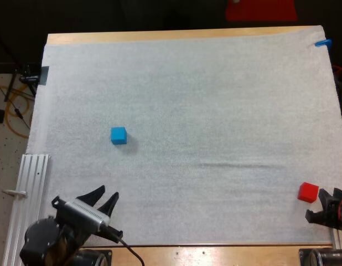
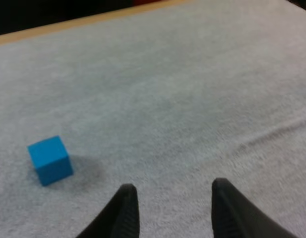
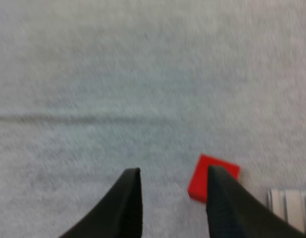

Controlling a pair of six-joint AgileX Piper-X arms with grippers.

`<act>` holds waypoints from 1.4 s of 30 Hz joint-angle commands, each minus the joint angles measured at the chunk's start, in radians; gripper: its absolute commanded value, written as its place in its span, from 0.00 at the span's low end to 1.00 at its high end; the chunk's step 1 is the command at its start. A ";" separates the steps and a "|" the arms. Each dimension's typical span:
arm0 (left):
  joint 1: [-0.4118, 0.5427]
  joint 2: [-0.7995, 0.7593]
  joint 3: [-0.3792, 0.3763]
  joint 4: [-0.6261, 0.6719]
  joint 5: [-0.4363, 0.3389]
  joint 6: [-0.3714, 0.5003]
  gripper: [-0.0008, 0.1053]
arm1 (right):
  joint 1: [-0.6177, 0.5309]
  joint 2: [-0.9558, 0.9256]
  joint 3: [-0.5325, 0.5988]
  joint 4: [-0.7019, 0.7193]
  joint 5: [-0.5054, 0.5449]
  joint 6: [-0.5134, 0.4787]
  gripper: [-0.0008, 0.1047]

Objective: Stack red cube on blue cube

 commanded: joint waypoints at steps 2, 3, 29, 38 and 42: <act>-0.047 0.069 -0.039 -0.010 0.008 0.018 0.33 | 0.001 0.088 -0.031 0.016 0.029 0.002 0.30; -0.064 0.099 -0.053 -0.010 0.008 0.032 0.33 | 0.001 0.125 -0.040 0.022 0.035 0.009 0.30; -0.376 0.448 -0.163 -0.010 0.036 0.095 0.33 | 0.001 0.671 -0.090 0.001 0.128 0.133 0.30; -0.376 0.448 -0.163 -0.010 0.036 0.097 0.33 | 0.001 0.822 -0.071 -0.059 0.126 0.155 0.30; -0.376 0.448 -0.163 -0.012 0.036 0.100 0.33 | 0.001 0.855 -0.048 -0.073 0.124 0.172 0.31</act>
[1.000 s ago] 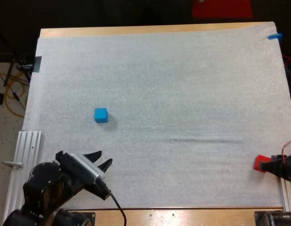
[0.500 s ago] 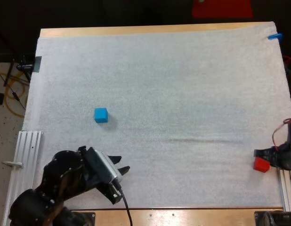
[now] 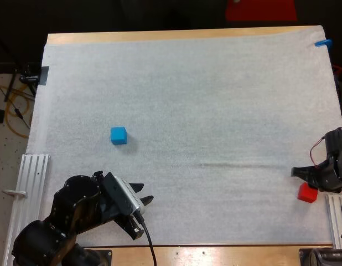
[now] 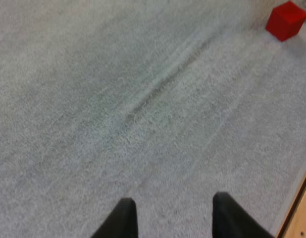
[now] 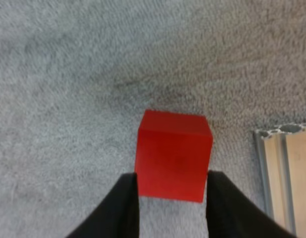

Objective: Stack red cube on blue cube

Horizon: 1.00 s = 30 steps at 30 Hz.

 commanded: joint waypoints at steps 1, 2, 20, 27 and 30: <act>-0.005 0.000 -0.007 -0.005 0.008 0.012 0.33 | 0.001 0.007 0.006 -0.004 -0.003 0.013 0.32; -0.005 0.000 -0.007 -0.005 0.008 0.015 0.33 | 0.001 0.011 0.010 -0.004 -0.003 0.017 0.38; -0.005 0.000 -0.007 -0.029 0.008 0.015 0.33 | 0.001 0.166 0.011 -0.085 -0.003 0.094 0.70; -0.005 0.000 -0.007 -0.027 0.008 0.015 0.33 | 0.001 0.260 0.012 -0.110 -0.021 0.098 0.48; -0.005 0.000 -0.007 -0.027 0.008 0.015 0.33 | 0.001 0.279 0.012 -0.114 -0.046 0.098 0.42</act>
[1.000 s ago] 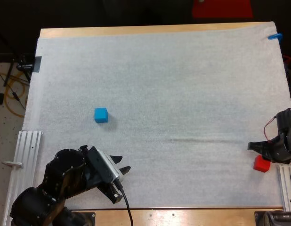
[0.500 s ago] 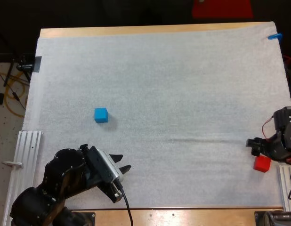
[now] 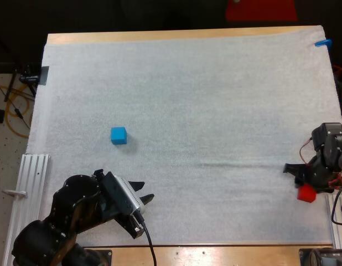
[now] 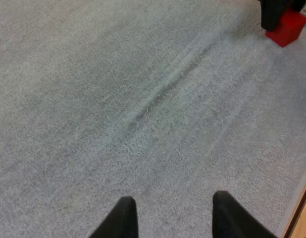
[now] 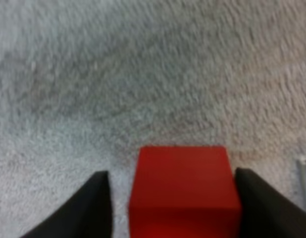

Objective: Stack red cube on blue cube

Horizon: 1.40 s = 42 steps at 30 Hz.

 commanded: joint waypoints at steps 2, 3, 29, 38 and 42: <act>-0.005 0.000 -0.007 -0.006 0.008 0.006 0.33 | 0.001 0.010 0.002 0.008 -0.024 0.004 0.41; -0.005 0.000 -0.007 -0.005 0.005 0.006 0.33 | 0.001 0.010 0.002 0.008 -0.023 0.004 0.41; 0.351 0.000 -0.018 -0.001 -0.193 -0.107 0.33 | 0.265 -0.074 -0.465 0.117 -0.052 -0.195 0.37; 0.361 -0.002 -0.072 0.081 -0.272 -0.086 0.33 | 0.558 0.117 -0.749 0.171 -0.019 -0.175 0.37; 0.361 -0.034 -0.071 0.111 -0.300 -0.086 0.33 | 0.651 0.224 -0.881 0.185 -0.013 -0.177 0.37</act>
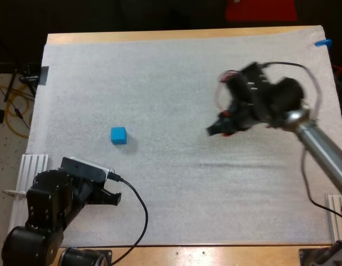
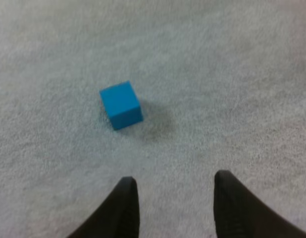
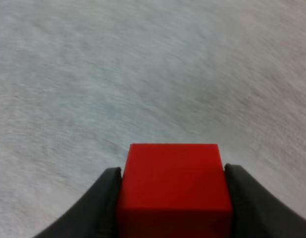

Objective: Stack red cube on blue cube

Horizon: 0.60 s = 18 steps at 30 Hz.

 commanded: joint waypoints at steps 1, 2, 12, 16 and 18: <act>0.001 -0.023 -0.007 0.019 -0.034 -0.001 0.33 | 0.033 0.044 -0.061 0.013 0.004 0.003 0.37; 0.001 -0.037 -0.007 0.030 -0.046 -0.001 0.33 | 0.055 0.079 -0.103 0.013 0.004 0.003 0.37; 0.001 -0.124 -0.007 0.115 -0.049 -0.030 0.33 | 0.182 0.388 -0.513 0.098 0.002 -0.062 0.37; 0.001 -0.129 -0.007 0.137 -0.049 -0.031 0.33 | 0.210 0.494 -0.653 0.127 0.000 -0.073 0.37; 0.001 -0.129 -0.007 0.142 -0.049 -0.034 0.33 | 0.229 0.551 -0.725 0.129 -0.005 -0.079 0.37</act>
